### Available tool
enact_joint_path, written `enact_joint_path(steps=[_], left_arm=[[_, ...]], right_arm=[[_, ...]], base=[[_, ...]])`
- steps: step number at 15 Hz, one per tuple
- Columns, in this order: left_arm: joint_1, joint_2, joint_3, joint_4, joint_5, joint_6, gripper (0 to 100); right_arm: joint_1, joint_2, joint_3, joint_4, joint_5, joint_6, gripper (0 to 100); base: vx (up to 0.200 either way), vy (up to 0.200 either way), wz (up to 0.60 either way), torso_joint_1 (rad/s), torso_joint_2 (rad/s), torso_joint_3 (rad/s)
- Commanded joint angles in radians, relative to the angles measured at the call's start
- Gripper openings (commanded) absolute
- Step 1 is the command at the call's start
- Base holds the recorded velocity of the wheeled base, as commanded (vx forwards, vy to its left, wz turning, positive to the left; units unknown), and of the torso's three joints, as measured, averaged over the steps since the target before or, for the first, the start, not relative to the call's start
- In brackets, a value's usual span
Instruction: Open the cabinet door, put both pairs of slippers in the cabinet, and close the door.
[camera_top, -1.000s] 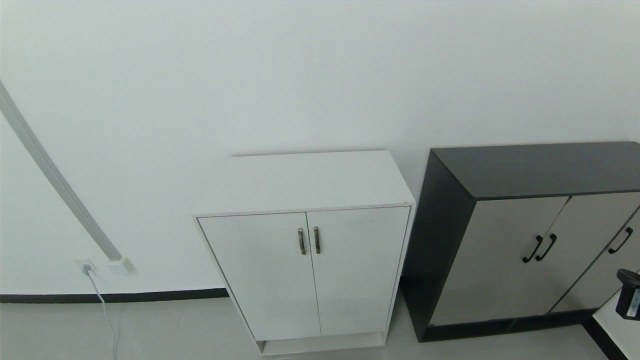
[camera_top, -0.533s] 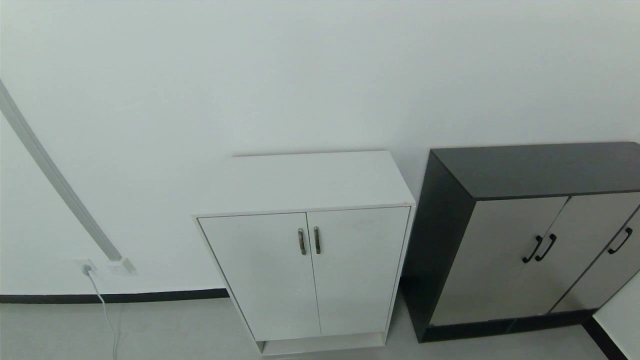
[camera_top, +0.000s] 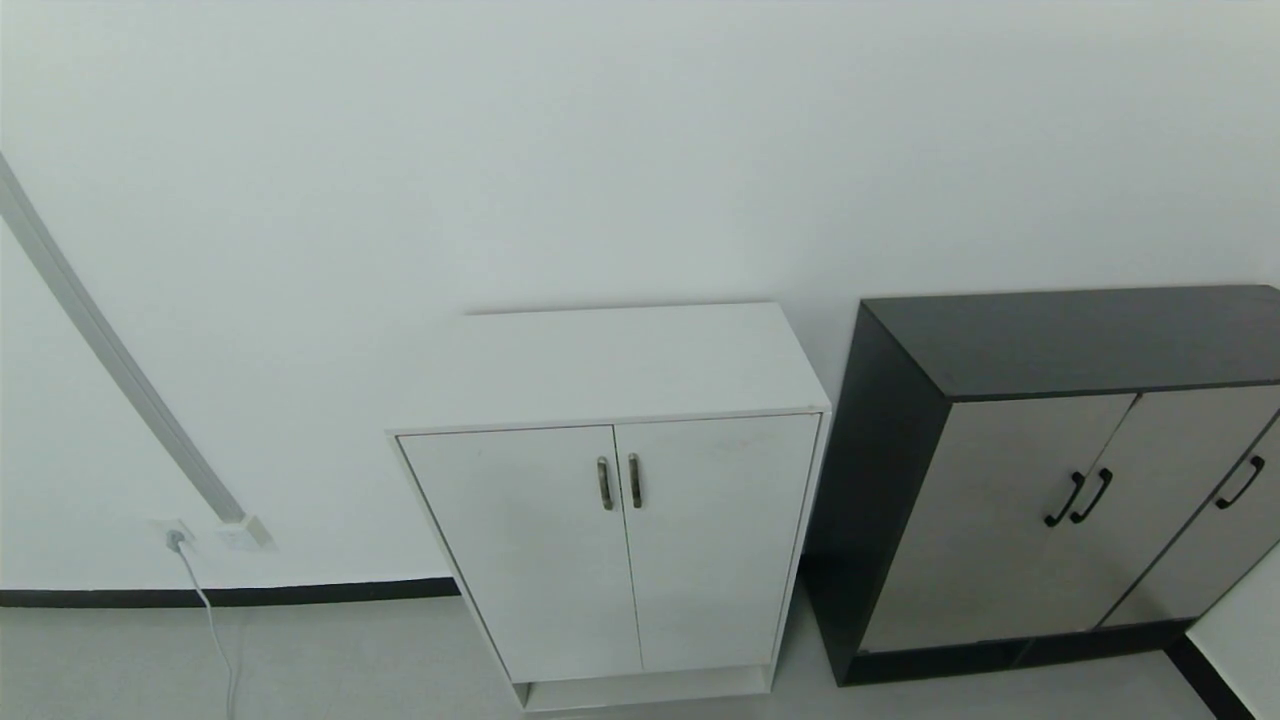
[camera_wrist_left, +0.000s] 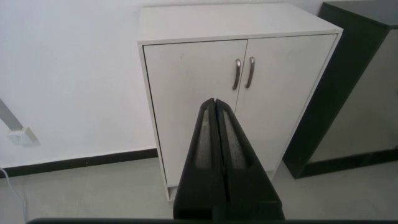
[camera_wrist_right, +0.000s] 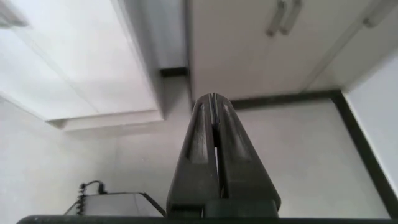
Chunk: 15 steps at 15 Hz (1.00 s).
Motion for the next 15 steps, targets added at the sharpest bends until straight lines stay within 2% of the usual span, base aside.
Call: enact_joint_path(steps=[1,7,10,13,15], left_arm=[[0.001,0.001,0.000,0.000,0.000,0.001,0],[0.002,0.001,0.000,0.000,-0.001,0.001,0],[0.002,0.001,0.000,0.000,0.000,0.001,0],[0.002,0.001,0.000,0.000,0.000,-0.001,0],[0.001,0.001,0.000,0.000,0.000,-0.001,0]], right_arm=[[0.003,-0.090,0.048,-0.001,0.002,0.000,0],[0.018,-0.239,0.068,-0.004,-0.005,0.037,0],[0.051,-0.330,0.068,-0.004,-0.005,0.037,0],[0.123,-0.414,0.068,-0.004,-0.005,0.038,0],[0.113,-0.437,0.068,-0.004,-0.005,0.040,0]], base=[[0.000,0.000,0.00,0.000,0.00,0.000],[0.000,0.000,0.00,0.000,0.00,0.000],[0.000,0.000,0.00,0.000,0.00,0.000],[0.000,0.000,0.00,0.000,0.00,0.000],[0.000,0.000,0.00,0.000,0.00,0.000]])
